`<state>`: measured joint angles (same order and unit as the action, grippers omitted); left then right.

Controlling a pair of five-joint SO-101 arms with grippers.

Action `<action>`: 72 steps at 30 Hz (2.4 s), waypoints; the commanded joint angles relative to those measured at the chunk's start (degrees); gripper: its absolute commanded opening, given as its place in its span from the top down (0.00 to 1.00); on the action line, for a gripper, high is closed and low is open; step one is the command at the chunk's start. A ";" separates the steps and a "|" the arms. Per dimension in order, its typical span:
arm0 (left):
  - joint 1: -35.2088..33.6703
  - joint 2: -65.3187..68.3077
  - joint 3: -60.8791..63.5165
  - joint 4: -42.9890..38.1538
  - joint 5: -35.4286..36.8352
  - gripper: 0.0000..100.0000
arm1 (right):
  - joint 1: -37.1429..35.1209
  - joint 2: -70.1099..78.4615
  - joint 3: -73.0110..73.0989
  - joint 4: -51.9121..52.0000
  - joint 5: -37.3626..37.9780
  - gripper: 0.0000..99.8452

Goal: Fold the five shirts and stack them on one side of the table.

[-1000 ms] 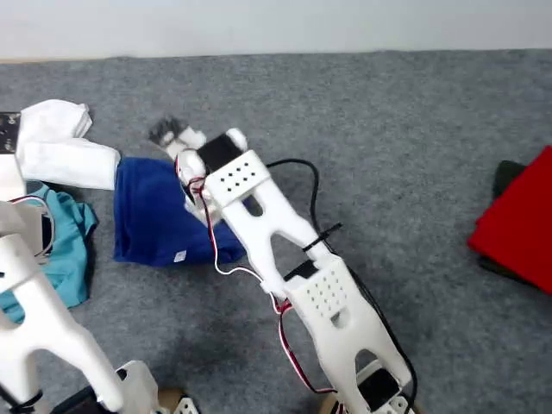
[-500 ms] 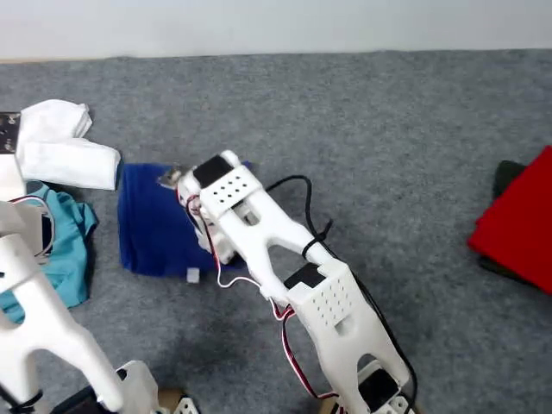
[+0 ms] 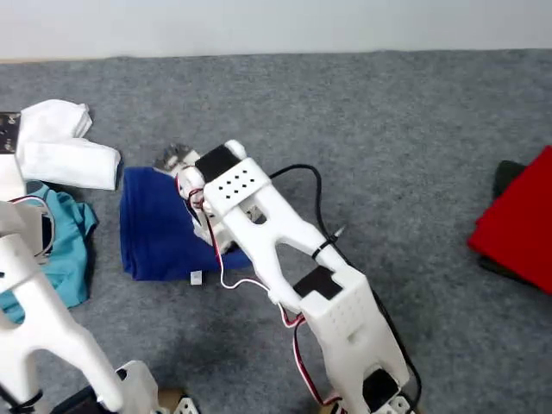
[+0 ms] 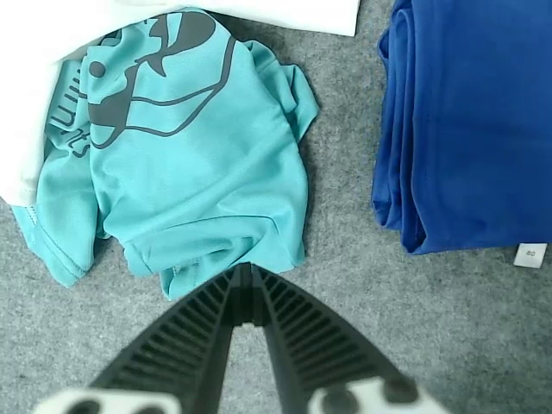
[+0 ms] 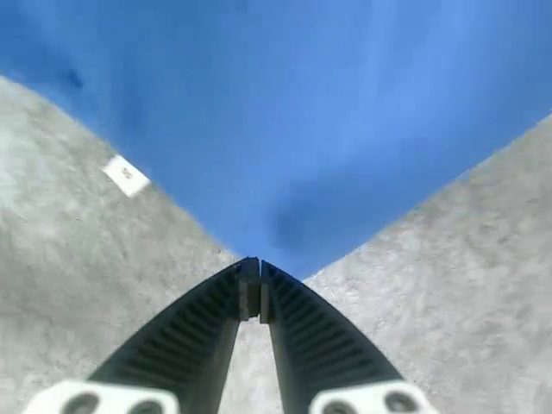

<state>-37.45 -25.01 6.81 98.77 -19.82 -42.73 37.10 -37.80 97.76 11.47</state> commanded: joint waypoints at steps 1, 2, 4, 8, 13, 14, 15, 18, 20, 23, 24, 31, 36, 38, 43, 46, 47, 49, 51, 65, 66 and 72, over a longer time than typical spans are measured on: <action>0.18 -1.76 -0.22 -0.44 -0.09 1.00 | -0.22 -6.90 -0.18 -4.35 -0.35 0.99; 0.18 -1.76 -0.22 -0.44 -0.09 1.00 | -0.13 -6.99 -0.18 -6.11 -0.18 0.99; 0.18 -1.76 -0.22 -0.44 -0.09 1.00 | 0.04 -6.46 -0.18 -9.71 -0.09 0.99; 0.18 -1.76 -0.22 -0.44 -0.09 1.00 | 0.92 -1.45 -0.18 -15.96 -0.09 0.99; 0.18 -1.85 -0.31 0.97 -0.09 1.00 | 0.92 7.60 -0.18 -18.77 -0.26 0.99; 0.09 -1.85 -0.31 1.49 -0.09 1.00 | 0.92 8.31 -0.26 -18.77 -0.18 0.99; -0.09 -1.85 -0.31 1.49 -0.09 1.00 | 0.92 8.13 -0.26 -18.59 -0.18 0.99; -0.18 -1.85 -0.31 1.49 -0.09 1.00 | 1.80 4.18 -0.88 -17.98 -0.53 0.99; -0.09 -1.85 -0.31 1.49 -0.09 1.00 | 2.68 0.66 -2.02 -17.80 -0.53 0.99; 0.09 -1.85 -0.31 1.41 -0.09 1.00 | 3.82 -4.00 -3.34 -16.84 -0.70 0.93; 0.09 -1.85 -0.31 1.41 -0.09 1.00 | 4.26 -5.32 -3.34 -16.40 -2.11 0.89; 0.18 -1.85 -0.31 1.41 -0.09 1.00 | 7.52 -5.93 -3.25 -16.66 -25.85 0.77; 0.18 -1.85 -0.22 1.41 -0.09 1.00 | 7.43 -0.04 -3.25 -16.48 -33.67 0.77; 0.18 -1.85 0.04 1.49 -0.09 1.00 | 7.52 2.33 -3.34 -16.57 -35.52 0.77; 0.09 -1.85 3.47 1.49 -0.09 1.00 | 7.34 6.37 -3.34 -16.75 -35.87 0.77; -0.18 -1.93 4.18 1.49 -0.09 1.00 | 7.60 7.87 -3.34 -17.45 -35.78 0.77; -0.18 -1.93 4.18 1.49 -0.09 1.00 | 7.87 8.31 -3.34 -17.54 -35.78 0.77; 0.00 -1.93 4.18 1.49 -0.09 1.00 | 8.13 9.19 -3.34 -18.59 -35.78 0.77; 0.09 -1.93 4.18 1.49 -0.09 1.00 | 8.31 10.15 -3.34 -20.09 -35.78 0.77; 0.18 -1.85 4.35 1.32 0.00 1.00 | 6.64 13.58 -3.34 -25.36 -31.12 0.91; 0.18 -1.85 4.35 1.32 0.00 1.00 | 6.11 13.85 -3.34 -25.36 -30.07 0.93; 0.18 -1.85 4.35 1.23 0.00 1.00 | 5.67 13.85 -3.34 -24.66 -27.08 0.99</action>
<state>-37.45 -25.01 11.30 99.21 -19.82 -34.73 51.16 -38.77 73.85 -16.92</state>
